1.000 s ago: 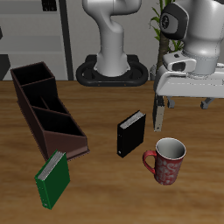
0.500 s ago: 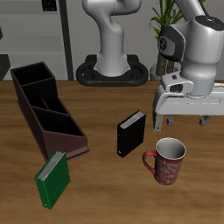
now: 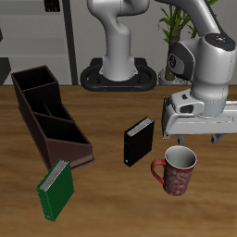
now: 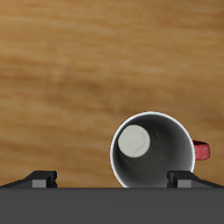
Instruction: Place the red mug into the right desk caddy's right compartment
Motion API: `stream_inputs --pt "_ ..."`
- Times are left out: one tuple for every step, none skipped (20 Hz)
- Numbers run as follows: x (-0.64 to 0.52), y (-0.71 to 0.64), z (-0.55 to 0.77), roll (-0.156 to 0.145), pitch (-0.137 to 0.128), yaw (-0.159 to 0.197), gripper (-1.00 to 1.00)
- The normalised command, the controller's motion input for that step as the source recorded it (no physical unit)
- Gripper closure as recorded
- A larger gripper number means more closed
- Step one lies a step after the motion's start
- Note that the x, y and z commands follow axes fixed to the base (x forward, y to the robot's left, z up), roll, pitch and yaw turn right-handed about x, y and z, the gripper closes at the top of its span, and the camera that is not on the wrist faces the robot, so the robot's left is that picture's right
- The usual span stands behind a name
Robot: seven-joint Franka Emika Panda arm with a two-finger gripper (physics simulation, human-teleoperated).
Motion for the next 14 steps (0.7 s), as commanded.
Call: stream_inputs --pt "0.04 -0.05 -0.21 0.008 0.033 -0.002 -1.00" --pt "0.08 -0.06 -0.14 -0.036 0.004 -0.012 -1.00" --pt "0.10 0.03 -0.23 0.035 0.034 0.007 -1.00" --pt "0.10 -0.05 -0.21 -0.018 0.022 -0.011 -1.00" --pt "0.12 0.00 -0.26 0.003 0.031 0.002 -1.00" --pt "0.14 -0.02 -0.12 -0.006 0.015 0.007 -1.00" --pt "0.10 -0.03 -0.26 -0.001 0.036 -0.021 -1.00" --pt "0.18 0.07 -0.35 0.039 0.051 0.006 -1.00" --pt "0.14 -0.01 -0.32 -0.019 0.047 -0.025 -1.00" --pt "0.03 0.06 -0.34 0.013 0.018 0.042 -1.00" --pt "0.07 0.10 -0.50 0.032 0.059 0.024 -1.00" --pt "0.06 0.06 -0.26 0.020 0.045 0.008 -1.00" --pt "0.02 0.05 -0.29 -0.003 0.036 -0.006 -1.00" --pt "-0.03 0.14 -0.44 0.020 0.035 0.023 -1.00"
